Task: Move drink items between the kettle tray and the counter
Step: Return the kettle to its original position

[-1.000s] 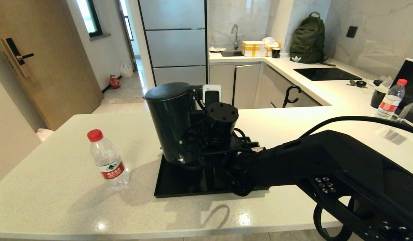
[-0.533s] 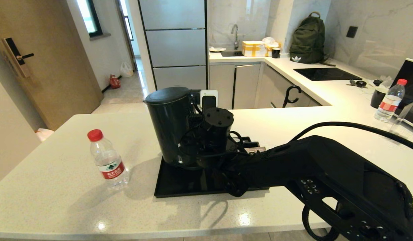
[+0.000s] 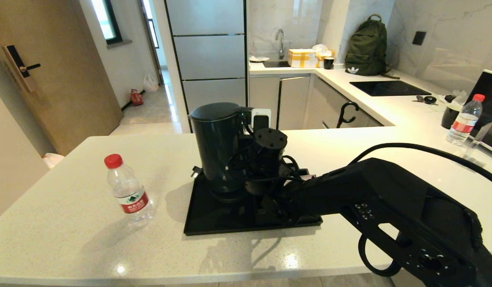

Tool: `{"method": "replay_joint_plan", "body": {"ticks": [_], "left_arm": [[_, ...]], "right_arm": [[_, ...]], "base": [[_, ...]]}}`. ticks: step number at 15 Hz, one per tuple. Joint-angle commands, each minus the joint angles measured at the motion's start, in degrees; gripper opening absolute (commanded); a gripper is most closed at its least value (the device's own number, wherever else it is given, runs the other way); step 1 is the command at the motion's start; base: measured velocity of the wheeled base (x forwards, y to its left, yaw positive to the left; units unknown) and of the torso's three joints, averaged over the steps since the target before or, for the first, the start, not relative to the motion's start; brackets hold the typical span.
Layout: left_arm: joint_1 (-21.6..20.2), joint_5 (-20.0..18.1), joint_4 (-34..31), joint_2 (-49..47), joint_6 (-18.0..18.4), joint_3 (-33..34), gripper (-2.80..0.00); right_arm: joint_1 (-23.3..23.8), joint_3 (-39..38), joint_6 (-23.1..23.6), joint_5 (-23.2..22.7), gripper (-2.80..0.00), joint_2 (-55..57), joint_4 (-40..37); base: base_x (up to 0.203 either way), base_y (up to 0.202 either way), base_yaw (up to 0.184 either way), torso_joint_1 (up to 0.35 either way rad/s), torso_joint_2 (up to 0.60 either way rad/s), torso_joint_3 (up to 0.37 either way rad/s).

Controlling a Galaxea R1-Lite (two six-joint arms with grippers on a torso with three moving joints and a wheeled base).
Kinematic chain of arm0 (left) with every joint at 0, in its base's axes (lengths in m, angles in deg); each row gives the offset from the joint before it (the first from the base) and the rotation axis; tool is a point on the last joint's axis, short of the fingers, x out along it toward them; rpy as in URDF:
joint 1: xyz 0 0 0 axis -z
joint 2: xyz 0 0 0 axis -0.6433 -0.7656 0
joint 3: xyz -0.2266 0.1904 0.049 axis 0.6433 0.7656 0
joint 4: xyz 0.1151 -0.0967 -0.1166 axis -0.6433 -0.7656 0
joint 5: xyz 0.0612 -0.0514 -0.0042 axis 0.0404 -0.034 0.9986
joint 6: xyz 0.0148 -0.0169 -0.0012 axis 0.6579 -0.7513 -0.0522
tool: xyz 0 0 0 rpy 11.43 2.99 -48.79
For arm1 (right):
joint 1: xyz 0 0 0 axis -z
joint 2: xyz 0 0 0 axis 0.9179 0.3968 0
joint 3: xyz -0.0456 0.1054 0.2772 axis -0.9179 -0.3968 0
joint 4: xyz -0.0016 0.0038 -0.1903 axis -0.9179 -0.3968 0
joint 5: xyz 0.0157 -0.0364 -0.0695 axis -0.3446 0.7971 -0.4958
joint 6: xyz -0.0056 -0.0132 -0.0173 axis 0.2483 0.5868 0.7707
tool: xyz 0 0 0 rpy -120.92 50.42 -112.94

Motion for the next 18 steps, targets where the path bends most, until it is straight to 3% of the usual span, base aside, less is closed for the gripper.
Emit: {"method": "replay_joint_plan", "body": {"ticks": [1, 12, 18], "left_arm": [[-0.1, 0.0, 0.0, -0.1, 0.0, 0.0, -2.80], [0.0, 0.0, 0.0, -0.1, 0.0, 0.0, -2.80], [0.0, 0.0, 0.0, 0.0, 0.0, 0.0, -2.80]], "right_arm": [[0.2, -0.1, 0.1, 0.3, -2.80, 0.2, 0.7], [-1.2, -12.3, 0.0, 1.4, -2.80, -2.5, 9.4], [-1.2, -12.8, 0.2, 1.1, -2.80, -4.0, 9.8]], "base": [[0.000, 0.000, 0.000, 0.000, 0.00, 0.000], [0.000, 0.000, 0.000, 0.000, 0.00, 0.000], [0.000, 0.000, 0.000, 0.000, 0.00, 0.000]]}}
